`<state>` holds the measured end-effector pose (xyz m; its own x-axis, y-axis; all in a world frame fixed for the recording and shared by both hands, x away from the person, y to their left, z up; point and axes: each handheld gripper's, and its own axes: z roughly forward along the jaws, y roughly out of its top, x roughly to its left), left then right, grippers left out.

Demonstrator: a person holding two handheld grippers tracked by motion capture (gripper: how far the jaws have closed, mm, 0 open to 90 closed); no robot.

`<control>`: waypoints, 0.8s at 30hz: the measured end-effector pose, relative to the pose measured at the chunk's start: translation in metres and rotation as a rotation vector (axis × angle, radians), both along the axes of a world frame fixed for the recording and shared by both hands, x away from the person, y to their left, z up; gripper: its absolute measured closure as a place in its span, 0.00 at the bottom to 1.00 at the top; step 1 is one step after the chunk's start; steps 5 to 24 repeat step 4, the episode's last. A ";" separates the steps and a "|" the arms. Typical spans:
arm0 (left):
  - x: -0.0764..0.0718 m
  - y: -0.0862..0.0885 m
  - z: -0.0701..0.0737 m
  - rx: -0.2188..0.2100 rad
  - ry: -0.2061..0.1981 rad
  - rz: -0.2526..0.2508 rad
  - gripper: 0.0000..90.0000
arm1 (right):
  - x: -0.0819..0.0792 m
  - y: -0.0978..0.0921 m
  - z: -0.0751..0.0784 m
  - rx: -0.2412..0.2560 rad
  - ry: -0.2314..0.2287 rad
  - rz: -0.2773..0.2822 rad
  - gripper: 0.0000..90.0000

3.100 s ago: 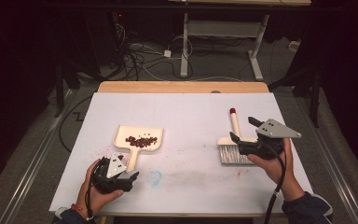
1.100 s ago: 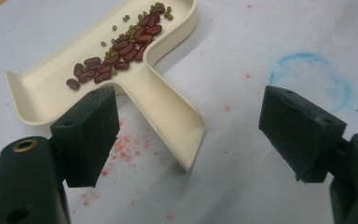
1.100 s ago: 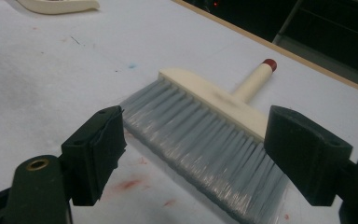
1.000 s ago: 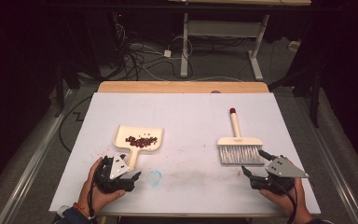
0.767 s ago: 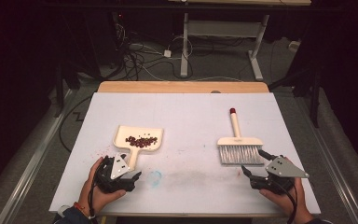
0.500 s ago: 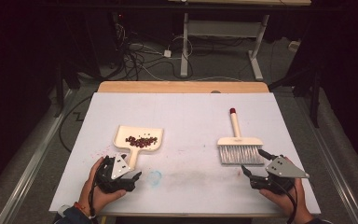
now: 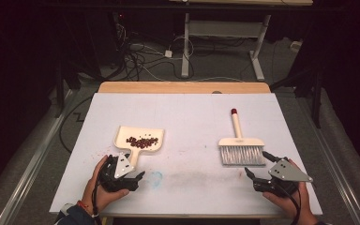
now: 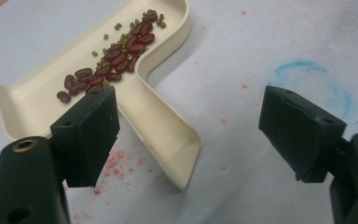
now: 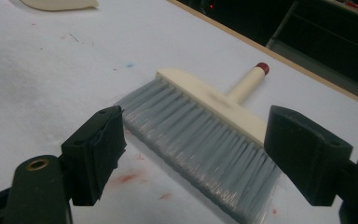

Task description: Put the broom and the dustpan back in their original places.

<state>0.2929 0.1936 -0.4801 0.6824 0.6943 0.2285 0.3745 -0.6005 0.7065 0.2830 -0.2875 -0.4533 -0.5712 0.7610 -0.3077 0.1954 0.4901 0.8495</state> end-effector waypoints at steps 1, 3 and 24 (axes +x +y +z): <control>0.000 0.000 0.001 0.000 -0.004 -0.001 0.22 | 0.000 0.000 0.000 0.000 0.000 0.001 0.23; 0.000 0.000 0.001 -0.003 -0.008 -0.001 0.22 | -0.001 0.001 0.000 0.000 -0.001 0.004 0.23; 0.001 0.000 0.001 -0.005 -0.009 0.001 0.22 | -0.001 0.001 0.000 0.002 -0.001 0.003 0.23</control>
